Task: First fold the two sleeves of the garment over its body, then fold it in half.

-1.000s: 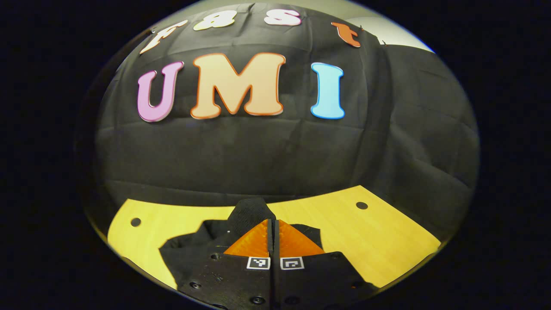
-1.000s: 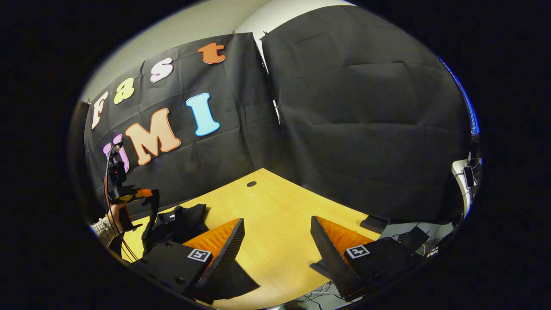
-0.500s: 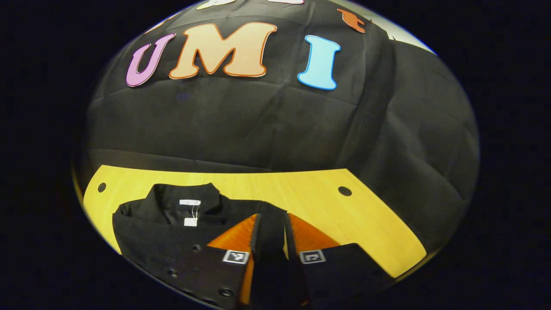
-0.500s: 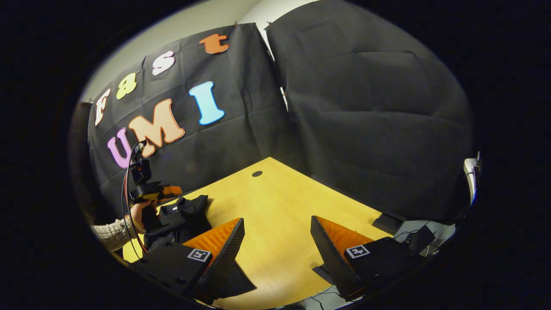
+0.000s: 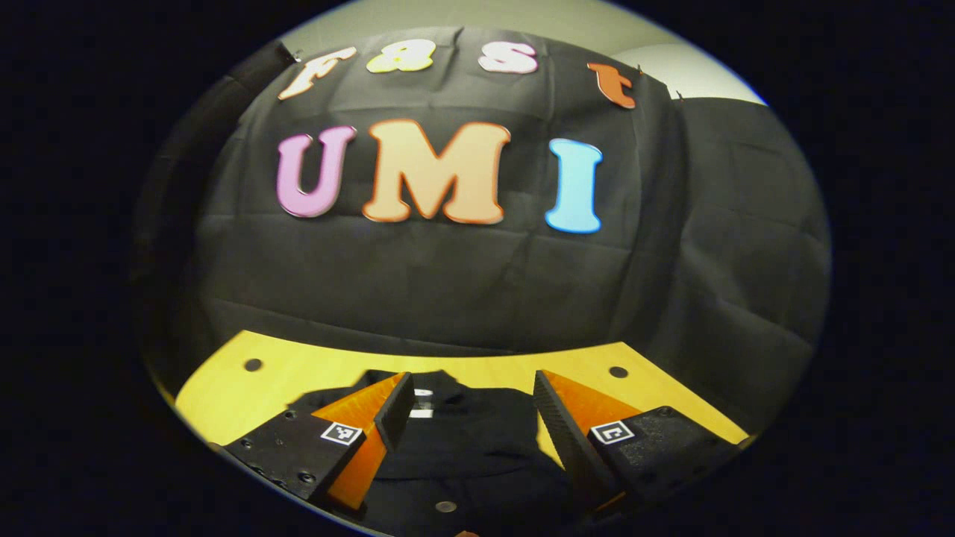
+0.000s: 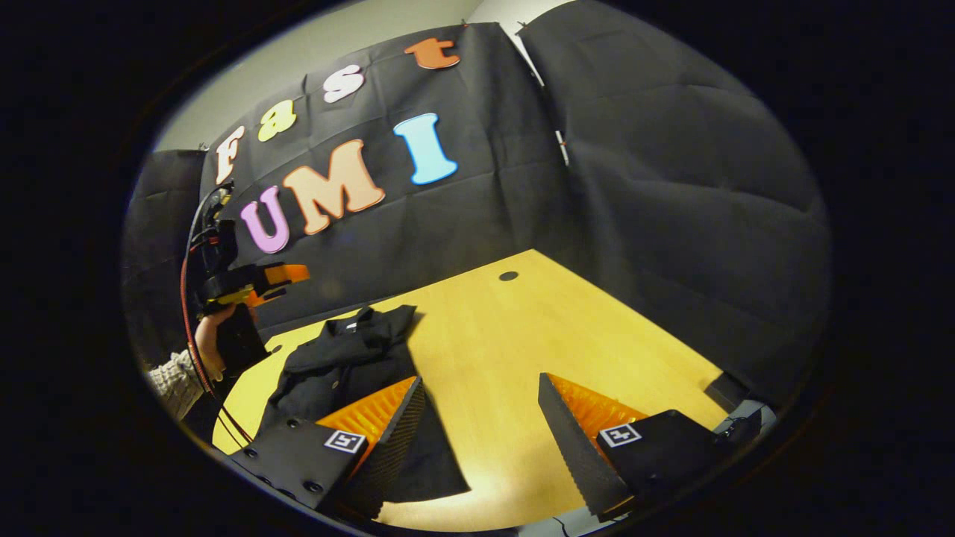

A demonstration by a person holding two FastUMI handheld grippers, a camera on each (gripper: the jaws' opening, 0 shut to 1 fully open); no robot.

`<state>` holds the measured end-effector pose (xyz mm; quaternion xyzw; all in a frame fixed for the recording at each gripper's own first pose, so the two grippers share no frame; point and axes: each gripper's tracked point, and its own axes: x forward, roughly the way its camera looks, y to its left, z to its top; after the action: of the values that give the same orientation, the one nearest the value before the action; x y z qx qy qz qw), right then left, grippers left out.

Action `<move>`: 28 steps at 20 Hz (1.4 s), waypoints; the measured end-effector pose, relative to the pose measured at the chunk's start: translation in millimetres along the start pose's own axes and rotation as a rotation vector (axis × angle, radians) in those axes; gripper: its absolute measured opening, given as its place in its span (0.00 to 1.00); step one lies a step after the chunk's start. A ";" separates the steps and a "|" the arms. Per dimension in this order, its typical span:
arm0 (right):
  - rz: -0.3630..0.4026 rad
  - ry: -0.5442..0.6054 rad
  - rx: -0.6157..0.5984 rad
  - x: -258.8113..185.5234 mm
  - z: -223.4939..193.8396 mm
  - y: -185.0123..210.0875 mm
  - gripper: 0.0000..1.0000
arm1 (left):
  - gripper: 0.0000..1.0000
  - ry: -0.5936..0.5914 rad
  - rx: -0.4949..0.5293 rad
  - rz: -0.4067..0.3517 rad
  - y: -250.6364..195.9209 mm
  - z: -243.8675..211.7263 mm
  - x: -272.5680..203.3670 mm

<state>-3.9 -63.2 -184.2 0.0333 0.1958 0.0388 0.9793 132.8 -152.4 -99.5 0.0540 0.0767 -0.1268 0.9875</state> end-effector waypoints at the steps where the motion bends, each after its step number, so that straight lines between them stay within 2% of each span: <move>1: 0.016 0.016 -0.026 3.8 -8.2 7.0 0.97 | 0.95 -0.028 0.003 0.027 17.9 2.3 -18.6; 2: 0.028 0.030 -0.052 6.5 -15.6 13.2 0.97 | 0.92 -0.027 0.010 0.059 36.0 -5.2 -40.9; 5: 0.067 0.058 -0.114 8.6 -37.1 33.9 0.98 | 0.94 0.026 0.032 0.157 90.1 -45.7 -100.4; 9: 0.094 0.123 -0.188 13.6 -76.6 52.1 0.97 | 0.94 0.185 0.023 0.219 130.3 -122.5 -169.5; 14: 0.099 0.186 -0.225 20.8 -110.9 64.4 0.97 | 0.94 0.350 0.022 0.248 140.8 -196.1 -237.1; 21: 0.071 0.237 -0.230 34.2 -143.2 64.3 0.97 | 0.95 0.509 0.009 0.228 131.0 -262.2 -276.8; 28: 0.061 0.297 -0.268 42.1 -165.7 64.7 0.98 | 0.95 0.545 0.025 0.228 130.9 -283.0 -285.3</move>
<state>-33.1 13.3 -347.6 -0.0976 0.3301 0.0986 0.9337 -145.1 78.4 -319.1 0.1067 0.3309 0.0029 0.9376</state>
